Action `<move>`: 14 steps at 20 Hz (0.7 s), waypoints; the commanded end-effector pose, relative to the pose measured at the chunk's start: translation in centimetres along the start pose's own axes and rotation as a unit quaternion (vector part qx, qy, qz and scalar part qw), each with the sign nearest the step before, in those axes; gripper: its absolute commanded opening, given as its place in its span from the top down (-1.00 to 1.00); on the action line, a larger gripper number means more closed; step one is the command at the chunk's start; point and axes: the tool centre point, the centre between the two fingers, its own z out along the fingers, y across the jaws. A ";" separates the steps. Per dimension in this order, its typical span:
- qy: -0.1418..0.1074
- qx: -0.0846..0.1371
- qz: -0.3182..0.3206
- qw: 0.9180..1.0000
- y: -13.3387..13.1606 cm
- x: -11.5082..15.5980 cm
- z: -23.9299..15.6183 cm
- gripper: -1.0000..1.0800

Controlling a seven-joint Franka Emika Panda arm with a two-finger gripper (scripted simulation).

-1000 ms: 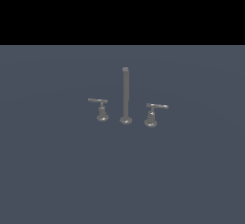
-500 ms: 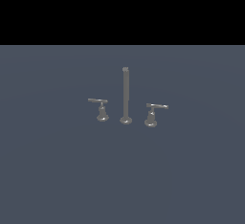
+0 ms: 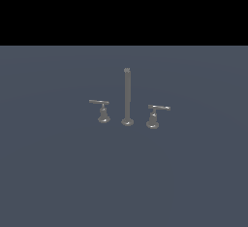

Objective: Turn on the faucet by rotating a designated handle.

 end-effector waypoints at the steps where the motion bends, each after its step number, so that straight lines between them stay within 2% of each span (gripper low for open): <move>1: 0.000 0.002 0.035 0.999 -0.5 1.3 1.4 1.00; 7: 0.001 0.006 0.116 0.993 -1.4 4.6 4.8 1.00; 14: 0.002 0.010 0.209 0.978 -1.7 8.7 8.8 1.00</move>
